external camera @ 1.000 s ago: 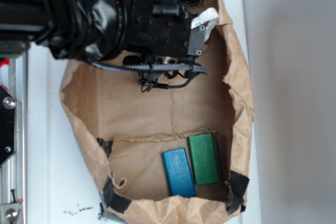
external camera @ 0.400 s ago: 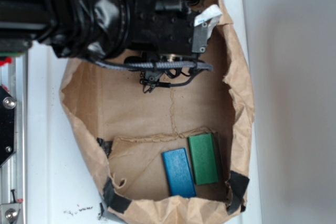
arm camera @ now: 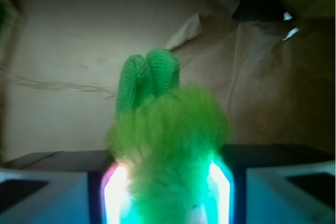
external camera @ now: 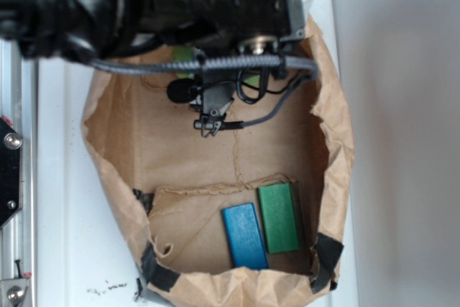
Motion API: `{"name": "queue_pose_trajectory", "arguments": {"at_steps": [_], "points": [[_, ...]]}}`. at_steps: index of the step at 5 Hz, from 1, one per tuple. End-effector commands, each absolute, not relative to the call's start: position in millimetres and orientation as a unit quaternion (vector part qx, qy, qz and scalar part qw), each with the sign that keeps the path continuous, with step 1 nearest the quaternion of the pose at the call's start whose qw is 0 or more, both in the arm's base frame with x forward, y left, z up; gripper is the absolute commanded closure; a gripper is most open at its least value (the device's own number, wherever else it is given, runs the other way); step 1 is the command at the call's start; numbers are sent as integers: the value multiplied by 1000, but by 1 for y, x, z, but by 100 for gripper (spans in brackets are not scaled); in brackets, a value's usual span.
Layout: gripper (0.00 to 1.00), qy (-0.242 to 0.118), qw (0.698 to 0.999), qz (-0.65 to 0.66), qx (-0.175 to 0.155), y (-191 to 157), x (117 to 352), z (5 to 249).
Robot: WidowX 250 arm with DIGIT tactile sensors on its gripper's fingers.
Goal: Grab the green animal.
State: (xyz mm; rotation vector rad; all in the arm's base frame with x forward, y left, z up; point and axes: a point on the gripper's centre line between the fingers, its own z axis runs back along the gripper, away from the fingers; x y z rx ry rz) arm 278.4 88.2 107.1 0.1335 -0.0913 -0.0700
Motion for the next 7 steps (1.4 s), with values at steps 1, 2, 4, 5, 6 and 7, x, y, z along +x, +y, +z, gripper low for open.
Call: {"name": "queue_pose_trajectory", "arguments": {"at_steps": [1,2,4,5,6,7], "points": [[100,-84,996,7,18,98,299,188],[100,-85,996,7,-3,92,294,209],[100,-122,992,11,-16,72,273,220],[100,-163,986,16,-21,67,252,232],[100,-168,985,18,-24,69,247,239],[100,-157,987,23,-14,67,251,244]]}}
